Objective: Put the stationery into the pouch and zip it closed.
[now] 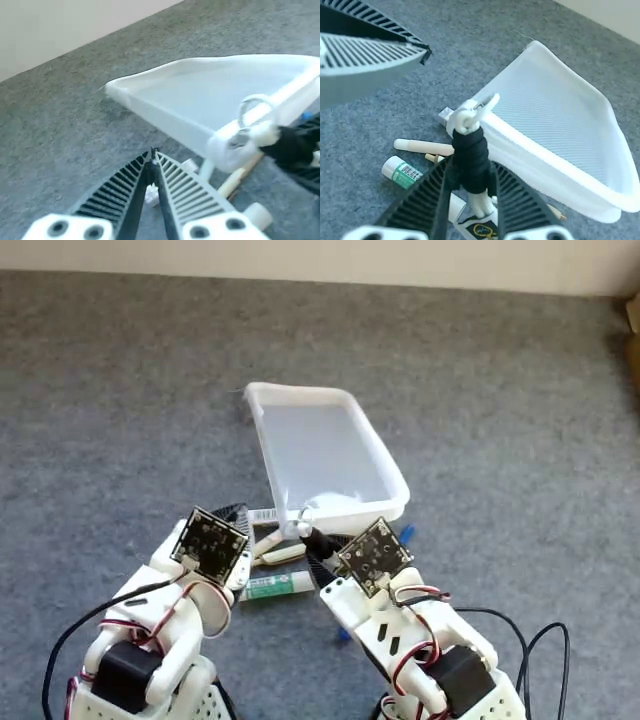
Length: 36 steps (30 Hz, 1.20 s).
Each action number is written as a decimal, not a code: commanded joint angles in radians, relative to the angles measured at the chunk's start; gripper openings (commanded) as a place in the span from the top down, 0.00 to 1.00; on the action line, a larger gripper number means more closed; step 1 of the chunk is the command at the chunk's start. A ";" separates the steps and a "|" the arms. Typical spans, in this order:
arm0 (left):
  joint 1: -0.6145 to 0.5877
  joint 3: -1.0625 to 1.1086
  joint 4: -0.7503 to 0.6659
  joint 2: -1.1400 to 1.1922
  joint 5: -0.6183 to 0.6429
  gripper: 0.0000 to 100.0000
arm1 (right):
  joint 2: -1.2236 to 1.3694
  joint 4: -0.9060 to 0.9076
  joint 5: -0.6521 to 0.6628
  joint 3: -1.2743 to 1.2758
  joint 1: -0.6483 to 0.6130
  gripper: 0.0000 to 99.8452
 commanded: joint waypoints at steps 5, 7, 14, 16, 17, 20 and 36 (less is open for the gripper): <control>0.053 0.031 -0.133 -0.004 0.044 0.99 | -0.016 -0.005 -0.054 -0.021 0.018 1.00; 0.079 0.048 -0.169 -0.004 0.044 0.99 | -0.016 -0.005 -0.054 -0.021 0.018 1.00; 0.153 0.104 -0.187 -0.004 0.048 0.87 | -0.016 -0.005 -0.054 -0.021 0.018 1.00; 0.151 0.130 -0.187 -0.004 0.060 0.84 | -0.016 -0.005 -0.054 -0.021 0.018 1.00; 0.151 0.136 -0.187 -0.004 0.074 0.84 | -0.016 -0.005 -0.054 -0.021 0.018 1.00; 0.154 0.125 -0.181 -0.004 0.087 0.84 | -0.016 -0.005 -0.054 -0.021 0.018 1.00; 0.159 0.024 0.037 -0.005 0.087 0.84 | -0.016 -0.036 -0.058 -0.013 0.018 1.00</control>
